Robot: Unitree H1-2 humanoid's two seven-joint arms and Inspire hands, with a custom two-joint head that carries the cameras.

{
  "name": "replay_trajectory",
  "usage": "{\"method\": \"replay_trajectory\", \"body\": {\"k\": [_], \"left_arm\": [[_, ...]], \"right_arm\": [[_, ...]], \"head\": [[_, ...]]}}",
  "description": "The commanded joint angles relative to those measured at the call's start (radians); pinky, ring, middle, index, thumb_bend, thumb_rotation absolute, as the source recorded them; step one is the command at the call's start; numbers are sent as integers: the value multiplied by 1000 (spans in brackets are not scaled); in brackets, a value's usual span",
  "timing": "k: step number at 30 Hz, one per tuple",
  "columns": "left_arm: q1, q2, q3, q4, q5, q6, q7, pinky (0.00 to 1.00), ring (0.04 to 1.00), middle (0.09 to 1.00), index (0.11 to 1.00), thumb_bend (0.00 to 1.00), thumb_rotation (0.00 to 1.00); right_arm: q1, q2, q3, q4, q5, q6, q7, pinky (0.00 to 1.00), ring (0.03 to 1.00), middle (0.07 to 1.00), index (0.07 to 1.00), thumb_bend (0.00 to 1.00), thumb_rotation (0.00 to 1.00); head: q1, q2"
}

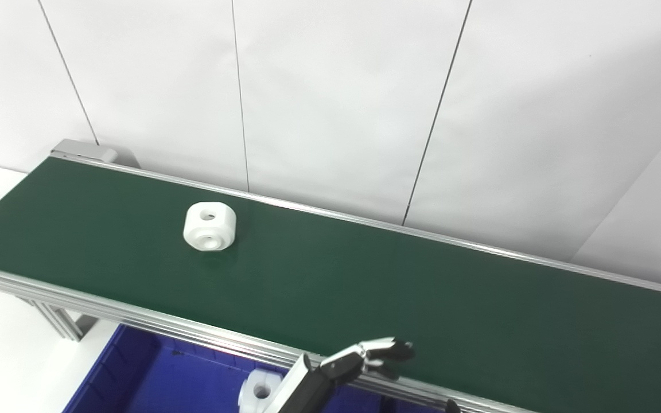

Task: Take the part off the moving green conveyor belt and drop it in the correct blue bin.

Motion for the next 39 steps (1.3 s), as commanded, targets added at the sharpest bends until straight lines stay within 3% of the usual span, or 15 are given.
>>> {"method": "replay_trajectory", "body": {"k": [1,6,11,14,21,29,33,39], "left_arm": [[-39,7,12,-79,21,19,-7,702,816,823,769,943,465],[-138,44,68,-185,24,96,-32,729,834,825,774,997,400],[-267,102,132,-178,96,112,-46,750,860,848,805,964,421],[-350,145,162,-139,161,103,-59,790,874,855,805,944,415],[-560,281,197,6,360,22,-70,769,825,812,797,949,383],[-715,370,211,148,495,29,-76,703,781,788,781,1000,336],[-773,407,205,229,539,27,-78,574,710,759,760,1000,318],[-826,444,179,356,580,14,-72,601,707,757,753,1000,268]], "right_arm": [[20,4,-13,-47,4,-54,22,1000,978,996,1000,804,1000],[31,18,-25,-66,-3,-53,45,1000,983,1000,1000,794,1000],[32,29,-36,-67,-1,-53,59,1000,977,998,1000,767,1000],[33,36,-42,-64,0,-54,65,1000,974,995,1000,772,1000],[33,48,-53,-57,3,-53,83,1000,971,992,1000,766,1000],[38,59,-56,-58,6,-53,91,1000,967,985,999,780,1000],[37,62,-56,-56,4,-53,91,1000,966,986,1000,774,1000],[34,64,-53,-55,4,-54,92,1000,969,989,1000,771,1000]], "head": [[0,13],[-5,14],[-6,13],[-8,5],[-12,-2],[-19,-3],[-20,-5],[-21,-6]]}}
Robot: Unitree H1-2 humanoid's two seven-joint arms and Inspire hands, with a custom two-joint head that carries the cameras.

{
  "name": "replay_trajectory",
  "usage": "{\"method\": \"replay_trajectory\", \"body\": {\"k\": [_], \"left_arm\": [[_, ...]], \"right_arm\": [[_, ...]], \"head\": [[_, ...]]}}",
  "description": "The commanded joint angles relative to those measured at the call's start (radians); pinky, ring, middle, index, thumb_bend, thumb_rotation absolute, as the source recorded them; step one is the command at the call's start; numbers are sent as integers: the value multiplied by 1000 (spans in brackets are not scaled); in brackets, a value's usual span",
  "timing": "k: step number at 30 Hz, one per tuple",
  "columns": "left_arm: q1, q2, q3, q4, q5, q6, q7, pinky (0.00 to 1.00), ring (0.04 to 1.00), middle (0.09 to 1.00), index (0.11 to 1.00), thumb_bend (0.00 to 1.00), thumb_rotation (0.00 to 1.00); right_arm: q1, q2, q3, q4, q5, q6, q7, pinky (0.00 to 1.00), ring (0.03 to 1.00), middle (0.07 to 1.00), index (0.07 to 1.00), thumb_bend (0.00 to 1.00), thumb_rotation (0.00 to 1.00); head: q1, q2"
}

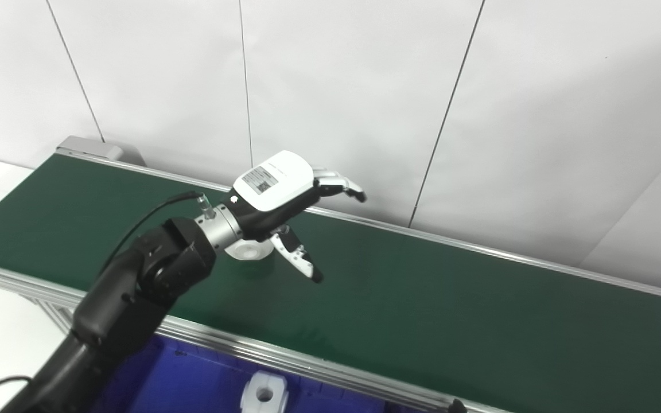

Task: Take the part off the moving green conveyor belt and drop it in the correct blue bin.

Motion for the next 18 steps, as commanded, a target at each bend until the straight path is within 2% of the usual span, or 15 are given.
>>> {"method": "replay_trajectory", "body": {"k": [1,4,9,13,18], "left_arm": [[-53,19,-6,19,19,-15,26,604,709,758,754,1000,265],[-69,22,-17,83,39,-19,52,603,713,756,749,1000,269],[-84,16,-29,182,84,10,85,585,715,762,757,1000,293],[-87,12,-46,237,136,52,110,588,725,768,772,1000,329],[-83,-8,-78,276,231,154,156,604,735,771,773,1000,348]], "right_arm": [[4,5,3,-23,3,-54,12,1000,969,989,1000,771,1000],[2,3,5,-23,1,-54,12,1000,971,991,1000,756,1000],[0,4,7,-23,-1,-54,13,1000,974,995,1000,758,1000],[-1,6,10,-24,-11,-54,7,1000,969,991,1000,753,1000],[-2,8,10,-22,-12,-54,4,995,964,987,1000,765,1000]], "head": [[0,1],[-1,0],[-3,0],[-6,1],[-7,0]]}}
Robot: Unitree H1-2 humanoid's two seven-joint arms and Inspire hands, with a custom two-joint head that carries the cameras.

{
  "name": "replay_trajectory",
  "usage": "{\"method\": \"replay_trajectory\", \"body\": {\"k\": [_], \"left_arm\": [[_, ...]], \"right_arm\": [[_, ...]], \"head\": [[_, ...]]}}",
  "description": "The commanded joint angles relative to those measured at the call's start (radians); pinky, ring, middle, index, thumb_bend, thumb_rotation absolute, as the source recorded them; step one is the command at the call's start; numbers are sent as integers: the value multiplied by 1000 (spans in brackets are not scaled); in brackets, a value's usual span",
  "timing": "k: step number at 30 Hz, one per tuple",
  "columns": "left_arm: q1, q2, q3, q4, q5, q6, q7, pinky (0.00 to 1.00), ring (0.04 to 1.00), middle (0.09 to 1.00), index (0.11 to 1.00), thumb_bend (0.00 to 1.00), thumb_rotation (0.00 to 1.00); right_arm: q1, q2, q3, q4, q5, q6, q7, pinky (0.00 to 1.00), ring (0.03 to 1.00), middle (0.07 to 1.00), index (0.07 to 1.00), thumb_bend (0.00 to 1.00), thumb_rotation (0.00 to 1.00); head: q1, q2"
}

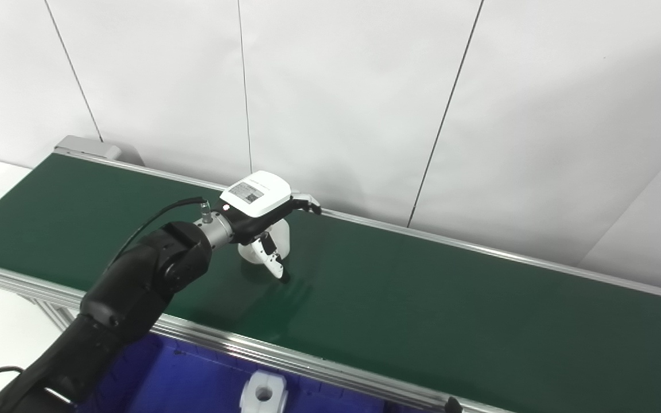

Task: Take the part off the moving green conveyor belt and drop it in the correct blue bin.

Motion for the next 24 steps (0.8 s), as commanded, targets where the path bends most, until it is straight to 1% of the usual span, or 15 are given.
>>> {"method": "replay_trajectory", "body": {"k": [1,3,6,10,12,14,16,18,20,24], "left_arm": [[-46,-5,-4,-12,43,54,55,610,735,771,775,1000,347],[-44,-20,-15,-18,88,116,61,628,741,777,777,1000,339],[-45,-38,-24,-19,119,178,65,640,752,787,780,999,337],[-54,-76,-32,-32,145,287,22,685,793,818,800,989,360],[-57,-90,-40,-38,158,330,8,713,813,837,808,987,368],[-60,-114,-52,-35,190,381,14,743,830,852,805,991,368],[-61,-139,-61,-27,216,424,40,758,838,859,796,996,353],[-62,-157,-71,-21,235,456,52,763,842,864,796,991,351],[-66,-168,-82,-14,245,479,44,768,847,872,800,986,357],[-75,-186,-102,6,237,500,27,783,854,878,807,989,357]], "right_arm": [[2,7,4,-22,-1,-54,4,994,963,986,1000,765,1000],[2,8,5,-21,3,-54,7,997,965,986,1000,763,1000],[2,10,6,-22,0,-54,6,995,965,985,1000,766,1000],[2,12,8,-22,6,-54,7,999,966,986,1000,765,1000],[2,12,9,-22,2,-54,6,995,962,982,1000,772,1000],[3,13,11,-24,-5,-54,2,985,957,978,1000,780,1000],[5,15,12,-26,-4,-54,3,987,958,978,1000,784,1000],[7,16,13,-29,-5,-54,3,986,955,975,998,781,1000],[8,16,14,-30,-7,-54,3,989,957,976,999,787,1000],[10,18,16,-37,-6,-54,9,995,961,977,996,802,1000]], "head": [[1,1],[-3,1],[-6,1],[-9,1],[-10,1],[-15,0],[-18,0],[-21,3],[-24,3],[-29,8]]}}
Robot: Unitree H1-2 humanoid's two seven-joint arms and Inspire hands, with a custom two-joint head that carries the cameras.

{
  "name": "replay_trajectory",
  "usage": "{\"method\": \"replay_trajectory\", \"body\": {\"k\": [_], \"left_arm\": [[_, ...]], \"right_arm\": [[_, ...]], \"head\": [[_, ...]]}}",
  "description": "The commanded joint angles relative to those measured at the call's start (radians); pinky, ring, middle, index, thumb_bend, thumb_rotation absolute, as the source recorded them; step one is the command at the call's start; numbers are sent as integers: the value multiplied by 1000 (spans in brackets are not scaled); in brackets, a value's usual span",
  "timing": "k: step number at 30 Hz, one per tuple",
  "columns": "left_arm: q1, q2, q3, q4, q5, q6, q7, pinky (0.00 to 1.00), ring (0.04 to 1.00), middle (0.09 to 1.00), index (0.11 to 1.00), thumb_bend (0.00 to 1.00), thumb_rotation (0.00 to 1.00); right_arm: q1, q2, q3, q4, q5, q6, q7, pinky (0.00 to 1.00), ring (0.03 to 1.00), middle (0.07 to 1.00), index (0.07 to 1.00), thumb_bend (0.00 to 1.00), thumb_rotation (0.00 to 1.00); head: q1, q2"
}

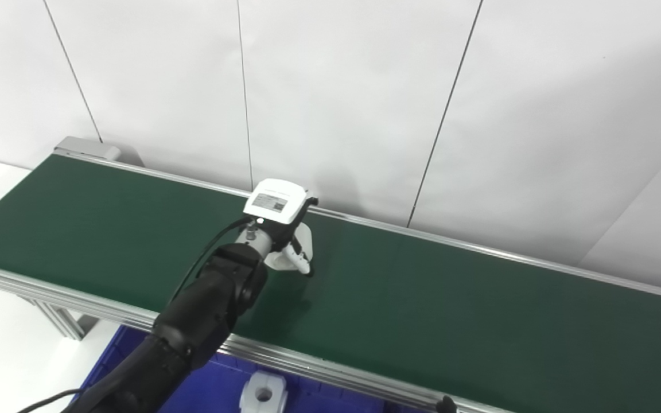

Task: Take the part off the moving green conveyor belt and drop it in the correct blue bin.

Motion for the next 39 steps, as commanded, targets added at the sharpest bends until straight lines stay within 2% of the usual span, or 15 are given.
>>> {"method": "replay_trajectory", "body": {"k": [1,6,12,16,19,20,21,22,23,24,26,28,31,39], "left_arm": [[-62,-4,-2,1,5,30,6,789,858,880,811,988,349],[-80,-11,-34,31,5,49,-45,792,853,867,814,986,352],[-103,-5,-90,53,40,87,-143,778,824,848,793,1000,335],[-113,-1,-121,68,68,105,-162,762,798,828,773,993,248],[-108,-1,-121,76,59,103,-119,723,751,782,721,947,123],[-103,-5,-110,84,38,94,-87,722,749,781,720,945,119],[-100,-9,-98,93,15,82,-56,606,650,696,686,915,64],[-97,-14,-86,104,-10,70,-24,532,583,635,650,879,33],[-95,-16,-79,118,-31,53,11,475,529,583,557,667,41],[-96,-18,-77,133,-46,37,42,429,484,519,540,595,20],[-95,-21,-75,159,-74,10,107,315,372,433,525,532,4],[-91,-23,-72,176,-103,-17,168,263,322,410,518,516,0],[-84,-25,-71,178,-132,-43,228,257,318,415,509,517,0],[-93,-25,-75,169,-153,-48,246,262,314,412,505,519,0]], "right_arm": [[11,8,6,-39,-3,-54,10,996,962,977,997,808,1000],[18,11,7,-52,-15,-53,8,993,958,972,998,811,1000],[27,16,7,-65,-20,-52,9,992,951,972,1000,804,1000],[29,18,9,-72,-18,-53,11,983,939,969,1000,798,1000],[32,18,9,-77,-15,-52,16,983,940,973,1000,796,1000],[33,17,9,-79,-16,-53,18,983,941,973,1000,796,1000],[34,17,9,-81,-18,-53,18,984,944,973,1000,793,1000],[35,18,9,-82,-17,-53,20,985,945,974,1000,793,1000],[36,19,8,-83,-16,-53,21,986,947,973,1000,797,1000],[36,20,7,-84,-16,-53,22,984,945,973,1000,796,1000],[39,21,6,-89,-18,-53,23,974,941,970,1000,795,1000],[41,22,5,-91,-17,-53,25,971,937,969,1000,791,1000],[44,24,2,-95,-16,-53,28,961,930,966,1000,795,1000],[43,27,-2,-93,-17,-52,34,953,925,966,1000,790,1000]], "head": [[-2,0],[-6,6],[-9,15],[-9,17],[-9,22],[-11,24],[-11,24],[-10,26],[-10,26],[-10,26],[-12,29],[-12,29],[-12,31],[-12,33]]}}
